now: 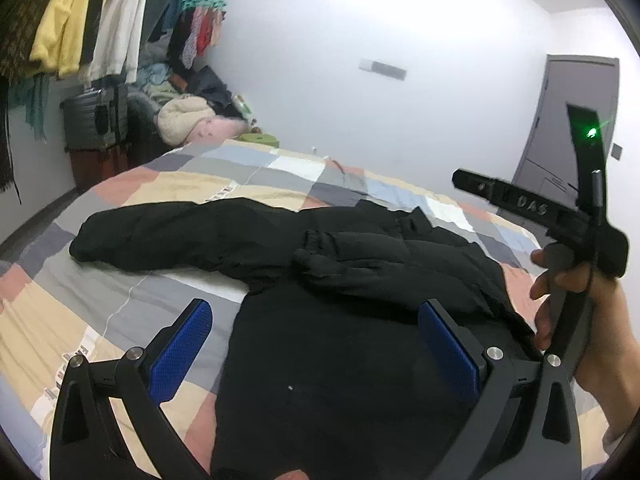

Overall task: Fold large clothes
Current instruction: 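Release the sleeve from the right tool and move the left tool to the other sleeve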

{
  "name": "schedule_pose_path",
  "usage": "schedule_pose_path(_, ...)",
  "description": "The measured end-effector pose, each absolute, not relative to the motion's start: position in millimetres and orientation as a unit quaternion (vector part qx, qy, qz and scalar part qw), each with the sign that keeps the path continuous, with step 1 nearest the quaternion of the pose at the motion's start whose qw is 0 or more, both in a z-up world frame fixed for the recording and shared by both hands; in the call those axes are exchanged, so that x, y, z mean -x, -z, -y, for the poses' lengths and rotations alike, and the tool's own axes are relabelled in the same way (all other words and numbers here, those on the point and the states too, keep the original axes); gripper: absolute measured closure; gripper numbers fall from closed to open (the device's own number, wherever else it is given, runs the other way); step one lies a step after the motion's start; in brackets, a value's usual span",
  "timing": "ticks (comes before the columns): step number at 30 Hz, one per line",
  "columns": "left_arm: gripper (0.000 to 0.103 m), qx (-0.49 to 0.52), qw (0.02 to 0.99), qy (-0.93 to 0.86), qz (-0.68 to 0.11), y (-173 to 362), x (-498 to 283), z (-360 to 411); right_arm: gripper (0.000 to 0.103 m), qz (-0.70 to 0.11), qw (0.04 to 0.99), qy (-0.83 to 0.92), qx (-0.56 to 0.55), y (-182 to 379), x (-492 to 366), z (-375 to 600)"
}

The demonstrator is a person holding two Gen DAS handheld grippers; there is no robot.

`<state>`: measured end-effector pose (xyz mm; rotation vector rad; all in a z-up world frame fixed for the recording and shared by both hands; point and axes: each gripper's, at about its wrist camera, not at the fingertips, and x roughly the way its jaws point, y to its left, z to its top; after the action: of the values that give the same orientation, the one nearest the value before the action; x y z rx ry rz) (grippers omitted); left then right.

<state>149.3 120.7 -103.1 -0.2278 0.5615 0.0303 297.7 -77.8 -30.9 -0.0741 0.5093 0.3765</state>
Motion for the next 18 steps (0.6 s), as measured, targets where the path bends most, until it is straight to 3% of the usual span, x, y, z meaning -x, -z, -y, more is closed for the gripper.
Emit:
schedule_pose_path(7, 0.000, 0.103, 0.960, 0.001, -0.259, 76, -125, -88, 0.012, -0.217, 0.960, -0.172, 0.034, 0, -247, 112)
schedule_pose_path(10, 0.000, 0.103, 0.963, 0.002, -0.251, 69, -113, -81, 0.000, -0.205, 0.966, -0.155, 0.025, -7, -228, 130)
schedule_pose_path(18, 0.000, 0.085, 0.966, 0.017, -0.243, 65, -99, -52, 0.000, -0.199, 0.971, -0.129, 0.033, 0, -184, 166)
